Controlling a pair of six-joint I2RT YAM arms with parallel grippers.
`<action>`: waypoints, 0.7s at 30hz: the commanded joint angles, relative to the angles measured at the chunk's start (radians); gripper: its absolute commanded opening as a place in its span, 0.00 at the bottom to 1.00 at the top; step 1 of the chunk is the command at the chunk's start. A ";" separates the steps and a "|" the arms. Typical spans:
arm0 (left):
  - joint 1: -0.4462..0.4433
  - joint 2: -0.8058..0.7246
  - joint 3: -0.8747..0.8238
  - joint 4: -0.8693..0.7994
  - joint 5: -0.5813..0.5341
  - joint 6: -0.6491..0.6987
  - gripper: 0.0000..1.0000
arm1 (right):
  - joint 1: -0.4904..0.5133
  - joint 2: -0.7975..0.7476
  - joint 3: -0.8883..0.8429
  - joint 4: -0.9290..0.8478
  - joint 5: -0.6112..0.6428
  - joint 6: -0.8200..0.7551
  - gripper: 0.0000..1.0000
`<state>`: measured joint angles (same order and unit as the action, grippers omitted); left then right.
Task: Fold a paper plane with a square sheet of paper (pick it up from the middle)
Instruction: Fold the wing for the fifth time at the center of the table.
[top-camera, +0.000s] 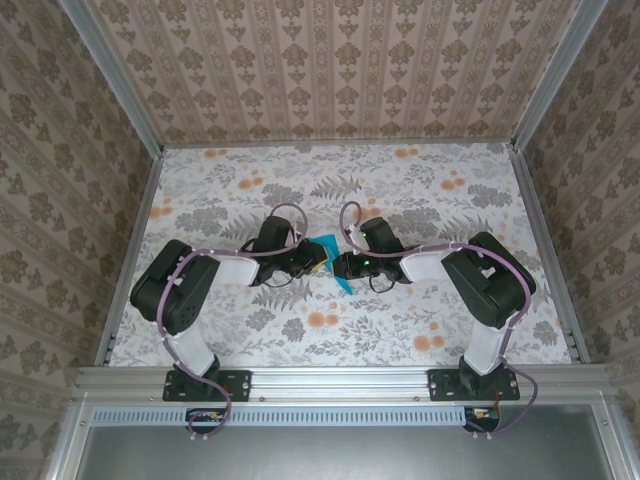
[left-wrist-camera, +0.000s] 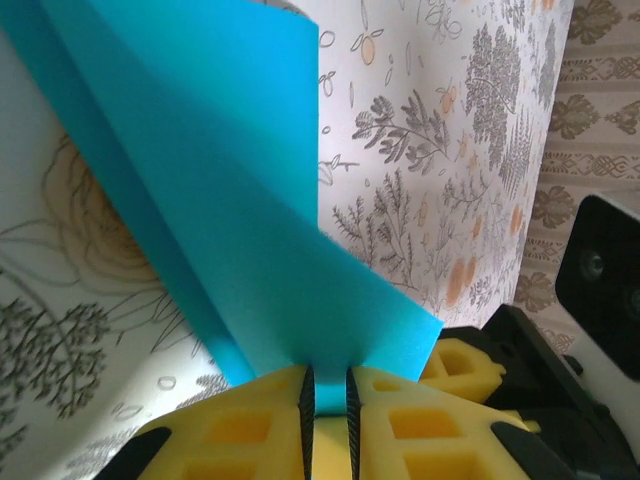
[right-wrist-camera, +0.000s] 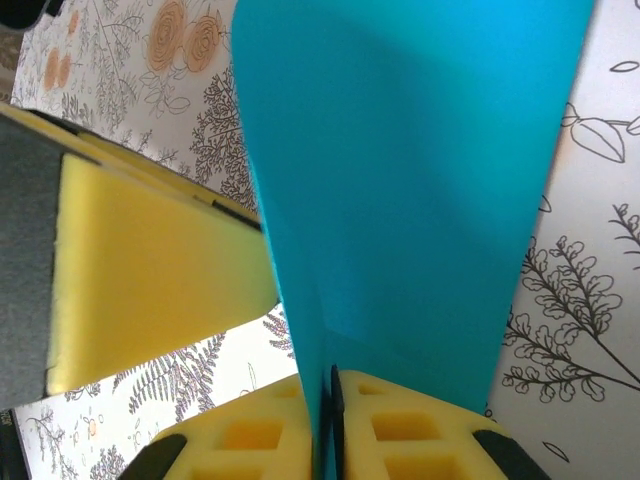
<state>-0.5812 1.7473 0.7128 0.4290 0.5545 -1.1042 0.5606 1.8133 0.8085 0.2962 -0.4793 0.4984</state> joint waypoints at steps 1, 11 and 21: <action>-0.006 0.028 0.037 0.033 0.023 -0.005 0.18 | -0.005 0.003 -0.009 -0.026 -0.005 -0.023 0.17; -0.008 0.041 0.040 0.025 0.020 0.000 0.16 | -0.007 0.015 -0.001 -0.050 -0.014 -0.032 0.14; -0.006 0.026 0.017 0.033 0.018 0.001 0.16 | -0.027 0.045 0.024 -0.049 -0.103 0.027 0.05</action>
<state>-0.5823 1.7851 0.7345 0.4431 0.5621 -1.1042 0.5434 1.8332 0.8093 0.2668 -0.5293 0.4973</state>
